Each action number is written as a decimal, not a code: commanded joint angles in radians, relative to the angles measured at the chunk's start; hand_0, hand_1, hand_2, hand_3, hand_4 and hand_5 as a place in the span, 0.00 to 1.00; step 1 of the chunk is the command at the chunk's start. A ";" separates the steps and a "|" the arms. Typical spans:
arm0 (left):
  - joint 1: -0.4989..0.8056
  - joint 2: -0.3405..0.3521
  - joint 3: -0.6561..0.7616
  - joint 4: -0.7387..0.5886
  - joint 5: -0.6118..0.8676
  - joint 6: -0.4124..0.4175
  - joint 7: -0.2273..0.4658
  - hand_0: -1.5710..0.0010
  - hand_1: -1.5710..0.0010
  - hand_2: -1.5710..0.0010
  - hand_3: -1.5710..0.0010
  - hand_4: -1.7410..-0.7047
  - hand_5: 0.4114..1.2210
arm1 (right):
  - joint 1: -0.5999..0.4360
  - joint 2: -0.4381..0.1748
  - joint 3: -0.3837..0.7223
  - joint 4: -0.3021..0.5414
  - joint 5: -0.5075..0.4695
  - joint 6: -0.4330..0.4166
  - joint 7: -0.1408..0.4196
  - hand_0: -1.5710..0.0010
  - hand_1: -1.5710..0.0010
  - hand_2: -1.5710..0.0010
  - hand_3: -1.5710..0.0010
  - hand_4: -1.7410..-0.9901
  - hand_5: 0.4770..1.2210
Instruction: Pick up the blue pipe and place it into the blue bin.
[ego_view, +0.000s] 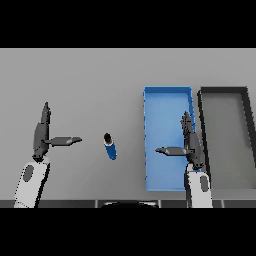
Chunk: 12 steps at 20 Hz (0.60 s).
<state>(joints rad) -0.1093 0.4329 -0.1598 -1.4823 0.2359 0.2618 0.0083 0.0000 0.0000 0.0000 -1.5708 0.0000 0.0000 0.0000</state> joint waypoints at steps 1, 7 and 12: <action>-0.002 0.000 0.001 0.001 0.000 0.000 -0.003 1.00 1.00 1.00 1.00 0.54 0.24 | -0.002 0.000 -0.001 0.001 0.000 -0.001 0.001 1.00 1.00 1.00 1.00 0.65 0.16; 0.003 0.061 -0.009 0.020 0.026 -0.130 -0.053 1.00 1.00 1.00 1.00 0.54 0.24 | 0.020 -0.059 0.032 -0.015 0.064 0.022 -0.033 1.00 1.00 1.00 1.00 0.65 0.16; 0.025 0.148 -0.036 0.055 0.049 -0.334 -0.131 1.00 1.00 1.00 1.00 0.54 0.24 | 0.087 -0.124 0.102 -0.098 0.171 0.042 -0.026 1.00 1.00 1.00 1.00 0.67 0.16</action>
<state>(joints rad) -0.0841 0.5803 -0.1960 -1.4276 0.2844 -0.0727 -0.1227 0.0872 -0.1241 0.1017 -1.6686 0.1708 0.0424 -0.0262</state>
